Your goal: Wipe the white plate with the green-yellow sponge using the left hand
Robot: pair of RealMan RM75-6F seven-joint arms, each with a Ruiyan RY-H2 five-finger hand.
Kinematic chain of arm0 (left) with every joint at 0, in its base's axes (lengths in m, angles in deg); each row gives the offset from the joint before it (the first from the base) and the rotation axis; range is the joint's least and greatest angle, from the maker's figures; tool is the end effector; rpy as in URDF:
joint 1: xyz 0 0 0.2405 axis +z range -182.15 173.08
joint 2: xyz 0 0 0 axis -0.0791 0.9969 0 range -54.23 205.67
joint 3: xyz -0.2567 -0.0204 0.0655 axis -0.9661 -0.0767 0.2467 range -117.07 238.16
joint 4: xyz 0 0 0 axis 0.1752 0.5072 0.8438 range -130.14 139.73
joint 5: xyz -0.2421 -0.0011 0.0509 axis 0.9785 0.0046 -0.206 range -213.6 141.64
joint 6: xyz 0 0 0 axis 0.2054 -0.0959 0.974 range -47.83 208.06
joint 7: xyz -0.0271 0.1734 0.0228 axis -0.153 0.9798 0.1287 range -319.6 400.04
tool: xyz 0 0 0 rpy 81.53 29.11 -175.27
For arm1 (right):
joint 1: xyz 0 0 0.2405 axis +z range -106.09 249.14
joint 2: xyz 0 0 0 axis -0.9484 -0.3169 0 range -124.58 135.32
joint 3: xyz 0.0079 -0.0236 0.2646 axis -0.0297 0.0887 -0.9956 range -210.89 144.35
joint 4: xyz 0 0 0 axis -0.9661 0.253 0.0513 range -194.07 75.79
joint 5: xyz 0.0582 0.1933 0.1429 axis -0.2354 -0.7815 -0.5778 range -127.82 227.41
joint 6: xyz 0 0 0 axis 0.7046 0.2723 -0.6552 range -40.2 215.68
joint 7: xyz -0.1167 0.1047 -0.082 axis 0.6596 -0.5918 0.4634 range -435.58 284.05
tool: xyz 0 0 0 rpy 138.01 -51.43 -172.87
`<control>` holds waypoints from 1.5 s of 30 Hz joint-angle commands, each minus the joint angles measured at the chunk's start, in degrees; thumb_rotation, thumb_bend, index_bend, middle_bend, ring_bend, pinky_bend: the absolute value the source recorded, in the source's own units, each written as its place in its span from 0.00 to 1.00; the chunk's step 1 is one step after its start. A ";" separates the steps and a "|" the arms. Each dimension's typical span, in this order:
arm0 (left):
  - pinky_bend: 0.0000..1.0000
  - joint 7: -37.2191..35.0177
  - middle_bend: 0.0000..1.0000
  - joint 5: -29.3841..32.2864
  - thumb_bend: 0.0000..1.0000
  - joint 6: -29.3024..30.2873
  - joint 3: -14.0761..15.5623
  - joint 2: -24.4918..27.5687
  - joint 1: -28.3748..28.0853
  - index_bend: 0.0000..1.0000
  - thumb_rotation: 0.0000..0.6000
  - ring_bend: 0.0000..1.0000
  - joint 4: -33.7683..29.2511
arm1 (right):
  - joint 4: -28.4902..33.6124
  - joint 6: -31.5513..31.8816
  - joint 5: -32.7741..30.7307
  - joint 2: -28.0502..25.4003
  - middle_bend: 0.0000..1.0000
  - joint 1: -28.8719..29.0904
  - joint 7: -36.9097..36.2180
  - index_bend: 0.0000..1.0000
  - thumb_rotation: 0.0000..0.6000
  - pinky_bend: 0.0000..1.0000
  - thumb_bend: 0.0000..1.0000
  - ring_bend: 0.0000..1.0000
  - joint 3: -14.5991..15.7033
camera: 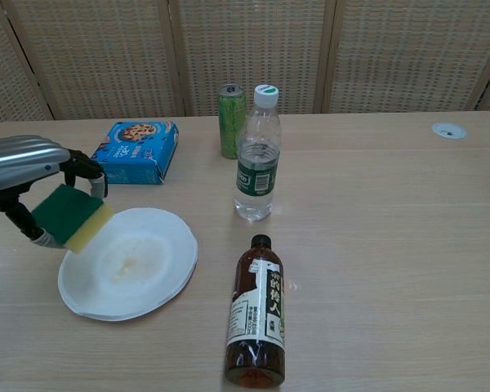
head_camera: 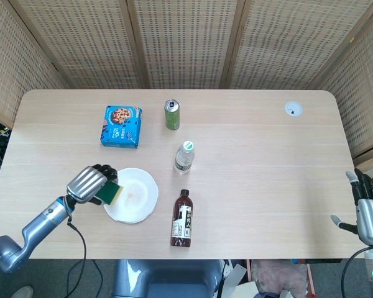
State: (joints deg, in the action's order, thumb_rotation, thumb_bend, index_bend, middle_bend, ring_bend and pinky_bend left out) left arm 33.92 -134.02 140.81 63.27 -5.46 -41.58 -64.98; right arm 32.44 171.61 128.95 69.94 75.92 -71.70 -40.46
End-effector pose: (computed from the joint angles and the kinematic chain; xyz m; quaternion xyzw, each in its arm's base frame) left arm -0.2420 0.3547 -0.0281 -0.8341 -0.2603 -0.3443 0.3434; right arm -0.3510 -0.2324 0.1459 0.5572 -0.3807 0.3625 0.6428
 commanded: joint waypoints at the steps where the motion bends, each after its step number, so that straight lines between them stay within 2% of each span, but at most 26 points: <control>1: 0.38 7.17 0.36 -0.70 0.10 -5.99 0.51 -0.08 -3.43 0.50 1.00 0.27 -5.14 | -0.05 -0.06 -0.10 -0.07 0.00 0.01 -0.19 0.00 1.00 0.00 0.00 0.00 -0.05; 5: 0.38 10.87 0.36 3.08 0.10 -12.84 -0.45 -5.48 -5.44 0.50 1.00 0.27 -3.44 | -0.24 -0.29 -0.40 -0.22 0.00 0.02 -0.74 0.00 1.00 0.00 0.00 0.00 -0.15; 9: 0.38 11.22 0.36 4.63 0.11 -14.01 -0.34 -8.17 -5.57 0.50 1.00 0.27 -1.33 | -0.39 -0.44 -0.61 -0.24 0.00 0.07 -0.90 0.00 1.00 0.00 0.00 0.00 -0.22; 17: 0.38 4.46 0.36 8.30 0.12 -16.07 -0.77 -11.40 -5.73 0.50 1.00 0.27 1.97 | -0.44 -0.44 -0.89 -0.23 0.00 0.08 -0.93 0.00 1.00 0.00 0.00 0.00 -0.35; 25: 0.38 -1.12 0.36 10.10 0.12 -17.64 -0.61 -12.99 -6.06 0.50 1.00 0.27 4.00 | -0.48 -0.46 -0.97 -0.25 0.00 0.12 -0.97 0.00 1.00 0.00 0.00 0.00 -0.38; 35: 0.38 -1.82 0.36 8.76 0.12 -13.48 -1.47 -10.31 -6.43 0.50 1.00 0.27 2.04 | -0.46 -0.43 -1.02 -0.29 0.00 0.12 -1.10 0.00 1.00 0.00 0.00 0.00 -0.42; 39: 0.38 -2.19 0.36 9.52 0.12 -11.25 -2.93 -8.69 -6.19 0.50 1.00 0.27 0.14 | -0.40 -0.45 -0.88 -0.21 0.00 0.15 -0.86 0.00 1.00 0.00 0.00 0.00 -0.31; 45: 0.38 -3.44 0.36 11.08 0.12 -13.37 -2.49 -9.88 -6.36 0.51 1.00 0.27 1.39 | -0.32 -0.33 -0.85 -0.13 0.00 0.14 -0.61 0.00 1.00 0.00 0.00 0.00 -0.28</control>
State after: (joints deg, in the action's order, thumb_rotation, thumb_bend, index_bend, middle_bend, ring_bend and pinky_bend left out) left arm 30.76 -123.34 127.92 60.60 -14.88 -47.89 -64.18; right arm 32.12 171.28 128.10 69.80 76.06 -72.31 -40.74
